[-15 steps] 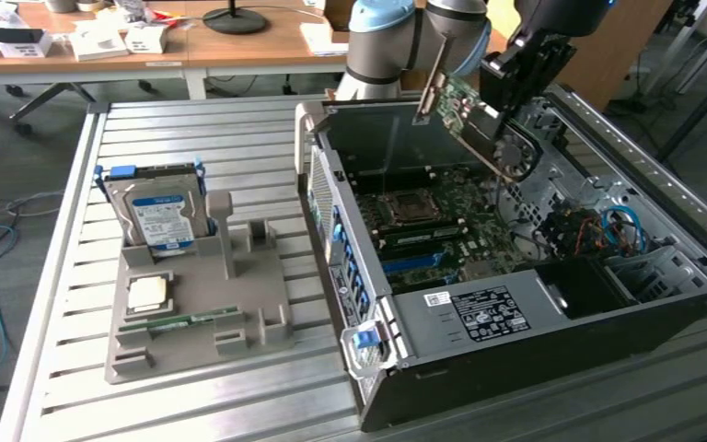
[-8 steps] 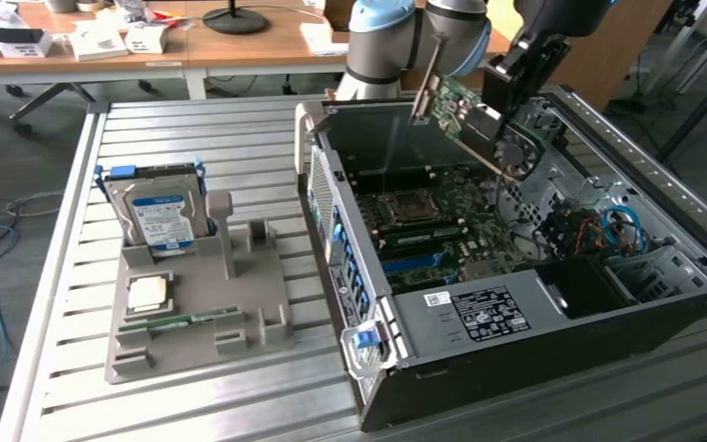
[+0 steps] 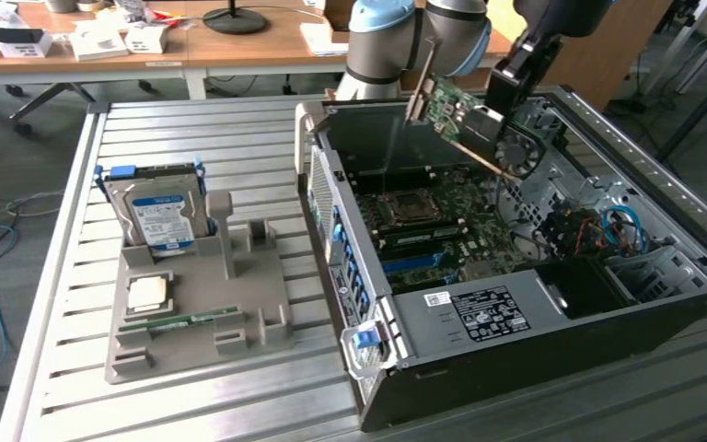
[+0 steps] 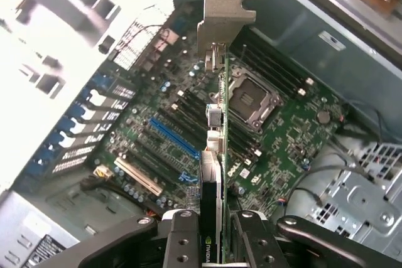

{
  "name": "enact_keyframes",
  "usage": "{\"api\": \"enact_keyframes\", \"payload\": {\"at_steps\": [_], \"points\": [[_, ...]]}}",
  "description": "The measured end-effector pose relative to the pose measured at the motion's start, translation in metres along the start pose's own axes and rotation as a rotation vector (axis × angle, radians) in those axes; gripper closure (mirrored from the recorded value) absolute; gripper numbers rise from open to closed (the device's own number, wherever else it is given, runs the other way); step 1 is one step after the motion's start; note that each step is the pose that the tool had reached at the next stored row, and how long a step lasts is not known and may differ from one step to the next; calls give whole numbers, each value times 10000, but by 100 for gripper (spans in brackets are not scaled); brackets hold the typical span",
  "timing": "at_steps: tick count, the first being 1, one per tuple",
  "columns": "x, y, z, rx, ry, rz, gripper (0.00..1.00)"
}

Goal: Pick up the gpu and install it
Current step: 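Insert the gpu into the slot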

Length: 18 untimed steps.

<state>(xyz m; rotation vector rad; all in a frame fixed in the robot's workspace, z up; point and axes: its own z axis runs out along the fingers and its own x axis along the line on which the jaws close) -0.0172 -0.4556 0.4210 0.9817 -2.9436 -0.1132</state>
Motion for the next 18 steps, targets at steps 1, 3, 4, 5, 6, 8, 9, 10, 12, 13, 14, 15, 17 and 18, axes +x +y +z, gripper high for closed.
{"api": "enact_keyframes", "payload": {"at_steps": [1, 3, 4, 5, 6, 8, 9, 10, 12, 13, 14, 15, 17, 18], "points": [[0, 0, 1, 1, 12, -155, 74], [0, 0, 1, 6, 40, -483, 74], [0, 0, 2, 8, 52, -645, 74], [0, 0, 3, 10, 66, -817, 74], [0, 0, 3, 11, 79, -979, 74], [-1, 1, 5, 15, 105, -1295, 74], [-1, 1, 5, 17, 117, -1452, 74], [-1, 1, 6, 19, 130, -1609, 74], [-1, 1, 8, 22, 156, -1934, 74], [-1, 1, 8, 24, 169, -2083, 74], [-1, 1, 9, 26, 181, -2236, 74], [-1, 1, 10, 28, 193, -2394, 74], [-2, 1, 12, 31, 218, -2695, 74], [-2, 1, 14, 33, 232, -2859, 74]]}}
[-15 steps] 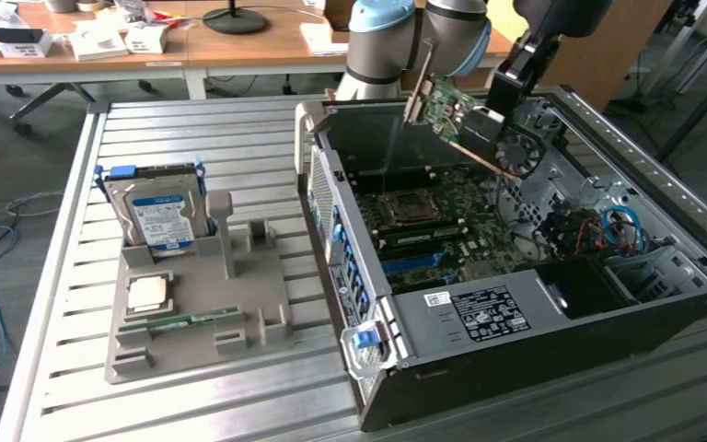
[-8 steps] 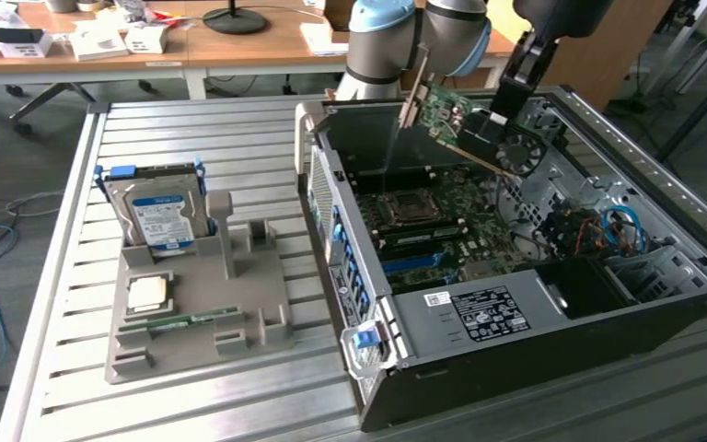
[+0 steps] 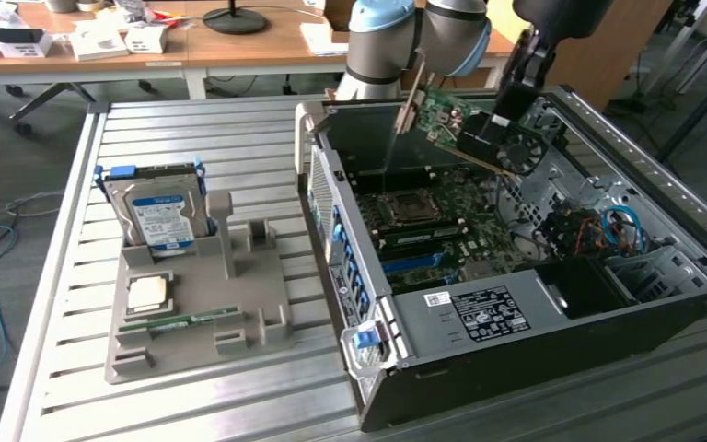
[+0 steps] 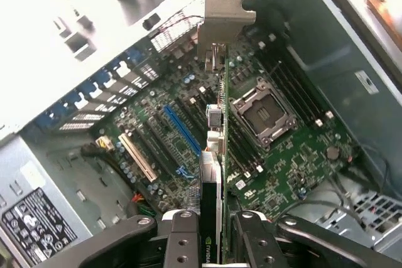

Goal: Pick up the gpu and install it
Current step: 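Insert the gpu into the slot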

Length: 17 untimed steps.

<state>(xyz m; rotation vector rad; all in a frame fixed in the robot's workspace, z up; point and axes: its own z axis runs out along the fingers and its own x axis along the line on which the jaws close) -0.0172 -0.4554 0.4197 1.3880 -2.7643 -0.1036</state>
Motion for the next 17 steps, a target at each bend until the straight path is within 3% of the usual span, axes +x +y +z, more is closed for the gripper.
{"api": "enact_keyframes", "payload": {"at_steps": [17], "points": [[-1, -2, 28, 30, 202, -2498, 74]]}}
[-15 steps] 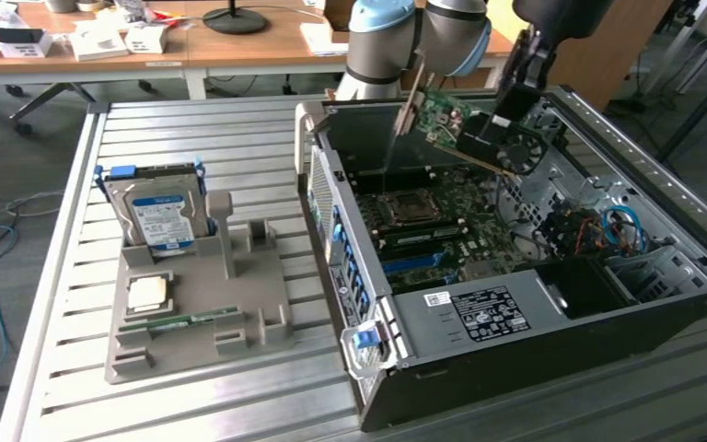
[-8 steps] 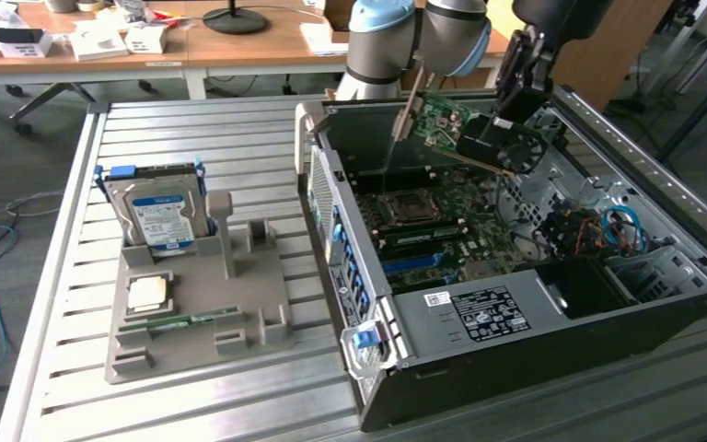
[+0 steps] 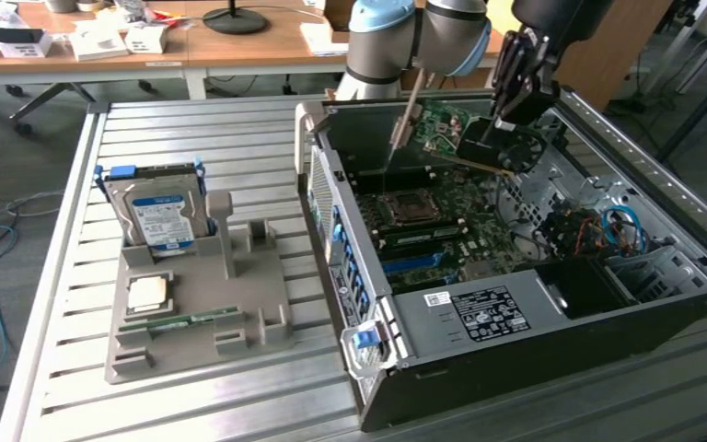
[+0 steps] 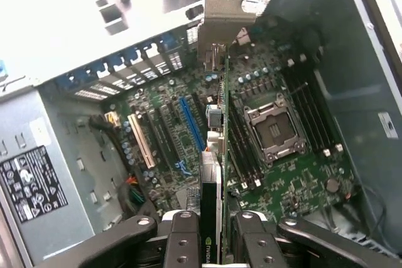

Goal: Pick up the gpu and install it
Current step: 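Insert the gpu into the slot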

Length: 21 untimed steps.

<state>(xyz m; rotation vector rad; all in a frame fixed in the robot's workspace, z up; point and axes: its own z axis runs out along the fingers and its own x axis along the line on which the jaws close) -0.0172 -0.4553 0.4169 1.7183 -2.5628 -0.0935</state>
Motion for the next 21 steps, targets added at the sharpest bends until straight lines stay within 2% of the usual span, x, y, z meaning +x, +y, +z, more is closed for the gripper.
{"api": "enact_keyframes", "payload": {"at_steps": [15, 21], "points": [[-1, -3, 39, 35, 171, -2153, 74], [-1, -4, 57, 96, 215, -2897, 74]]}}
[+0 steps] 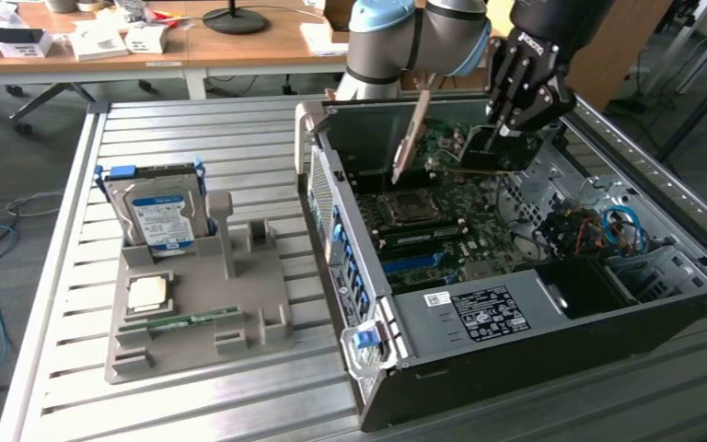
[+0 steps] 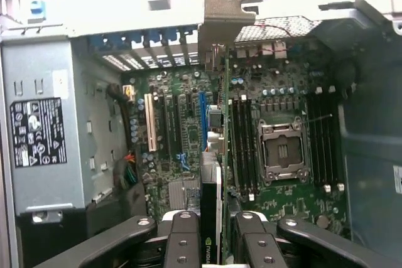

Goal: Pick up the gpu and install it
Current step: 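Insert the gpu into the slot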

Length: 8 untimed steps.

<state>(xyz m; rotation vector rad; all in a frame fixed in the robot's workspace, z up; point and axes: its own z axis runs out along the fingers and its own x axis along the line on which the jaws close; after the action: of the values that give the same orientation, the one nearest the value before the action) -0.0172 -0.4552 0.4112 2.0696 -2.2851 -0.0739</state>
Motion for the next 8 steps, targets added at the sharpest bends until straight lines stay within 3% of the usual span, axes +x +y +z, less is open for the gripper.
{"api": "enact_keyframes", "payload": {"at_steps": [8], "points": [[0, -1, 17, 181, 21, -866, 74]]}}
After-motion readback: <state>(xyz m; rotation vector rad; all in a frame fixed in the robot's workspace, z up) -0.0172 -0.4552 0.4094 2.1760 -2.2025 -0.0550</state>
